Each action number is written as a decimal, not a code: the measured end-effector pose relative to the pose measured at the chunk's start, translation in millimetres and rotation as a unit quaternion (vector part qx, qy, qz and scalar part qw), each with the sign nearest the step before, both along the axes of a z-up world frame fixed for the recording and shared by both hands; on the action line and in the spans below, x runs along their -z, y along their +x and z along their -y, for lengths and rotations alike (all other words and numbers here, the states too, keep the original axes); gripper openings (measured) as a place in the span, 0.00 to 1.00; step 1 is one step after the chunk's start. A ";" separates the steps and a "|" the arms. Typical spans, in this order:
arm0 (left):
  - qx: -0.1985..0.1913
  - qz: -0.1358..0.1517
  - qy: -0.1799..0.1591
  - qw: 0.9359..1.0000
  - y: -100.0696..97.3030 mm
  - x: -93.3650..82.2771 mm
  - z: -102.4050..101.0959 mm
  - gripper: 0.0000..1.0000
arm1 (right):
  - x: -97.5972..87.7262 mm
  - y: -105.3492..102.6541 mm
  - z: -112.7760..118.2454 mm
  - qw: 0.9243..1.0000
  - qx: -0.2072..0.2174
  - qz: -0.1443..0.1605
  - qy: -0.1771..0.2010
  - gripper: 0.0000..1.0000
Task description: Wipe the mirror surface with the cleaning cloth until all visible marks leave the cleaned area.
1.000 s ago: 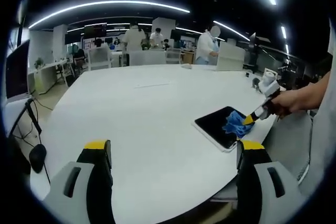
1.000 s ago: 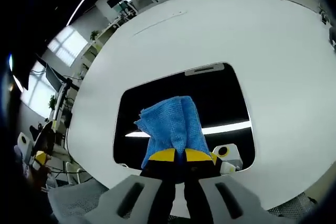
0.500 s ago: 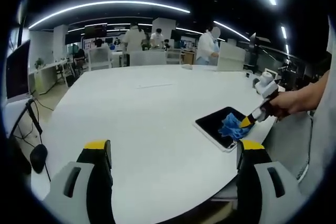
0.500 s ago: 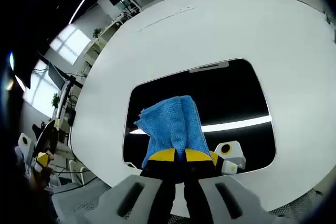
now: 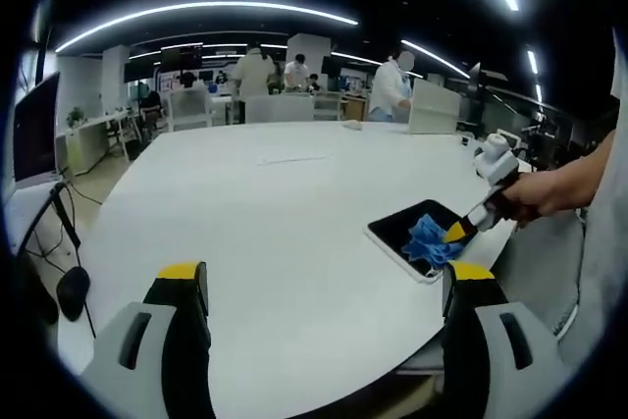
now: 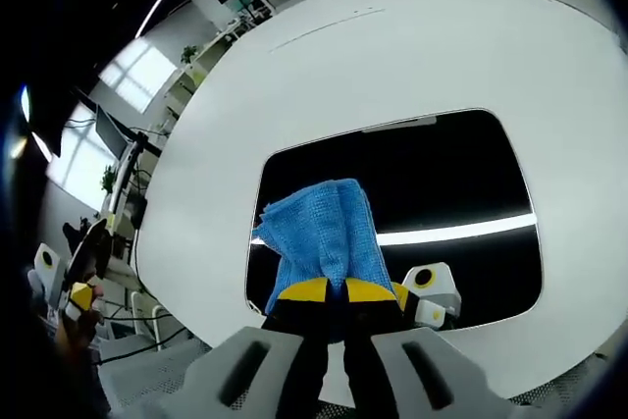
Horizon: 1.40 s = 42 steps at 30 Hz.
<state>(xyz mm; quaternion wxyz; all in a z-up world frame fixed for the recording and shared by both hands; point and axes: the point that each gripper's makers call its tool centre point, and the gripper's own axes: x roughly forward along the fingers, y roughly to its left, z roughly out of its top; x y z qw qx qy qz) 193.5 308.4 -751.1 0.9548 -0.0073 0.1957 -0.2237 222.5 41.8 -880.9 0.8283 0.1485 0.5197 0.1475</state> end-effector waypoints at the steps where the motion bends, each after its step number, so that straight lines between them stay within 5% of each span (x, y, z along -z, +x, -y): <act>1: -0.001 0.000 0.000 1.000 0.0 -0.1 0.0 0.99 | -0.8 -0.9 -1.8 1.000 -0.001 0.000 0.001 0.00; 42: -0.005 -0.004 0.001 1.000 -5.1 4.4 -4.6 0.99 | 3.8 -2.3 -51.5 0.999 -0.041 0.008 0.014 0.00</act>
